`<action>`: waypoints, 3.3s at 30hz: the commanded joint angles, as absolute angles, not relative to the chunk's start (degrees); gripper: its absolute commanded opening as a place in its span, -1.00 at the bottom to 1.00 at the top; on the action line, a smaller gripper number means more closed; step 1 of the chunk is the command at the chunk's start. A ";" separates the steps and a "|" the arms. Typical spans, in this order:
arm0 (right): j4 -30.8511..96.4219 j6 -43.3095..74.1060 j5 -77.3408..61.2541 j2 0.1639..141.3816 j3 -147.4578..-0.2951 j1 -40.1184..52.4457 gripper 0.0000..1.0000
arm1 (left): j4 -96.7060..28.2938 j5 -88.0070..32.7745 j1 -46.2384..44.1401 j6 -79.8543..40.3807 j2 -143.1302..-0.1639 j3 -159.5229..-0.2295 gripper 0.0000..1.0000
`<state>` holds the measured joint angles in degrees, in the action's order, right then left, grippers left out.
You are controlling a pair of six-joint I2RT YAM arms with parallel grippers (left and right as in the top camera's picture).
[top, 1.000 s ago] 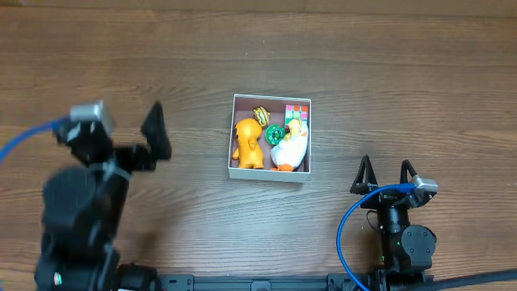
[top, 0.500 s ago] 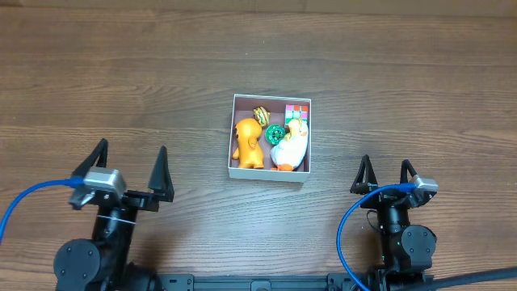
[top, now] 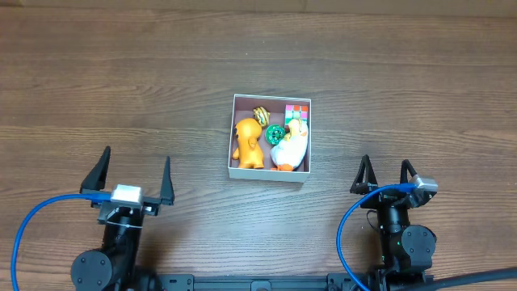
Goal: Pack container
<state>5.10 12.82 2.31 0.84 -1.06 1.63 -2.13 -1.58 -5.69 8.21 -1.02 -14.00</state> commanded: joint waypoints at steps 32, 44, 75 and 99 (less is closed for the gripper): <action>4.54 12.36 1.98 0.16 -0.45 1.87 1.00 | -4.23 3.01 1.21 4.27 -0.19 -0.25 1.00; 4.54 12.36 1.98 0.16 -0.45 1.87 1.00 | -4.34 0.21 1.21 4.25 -0.21 -0.27 1.00; 4.54 12.36 1.98 0.16 -0.45 1.87 1.00 | -4.34 0.21 1.21 4.25 -0.21 -0.27 1.00; 4.54 12.36 2.00 0.16 -0.45 1.87 1.00 | -4.34 0.21 1.21 4.25 -0.27 -0.27 1.00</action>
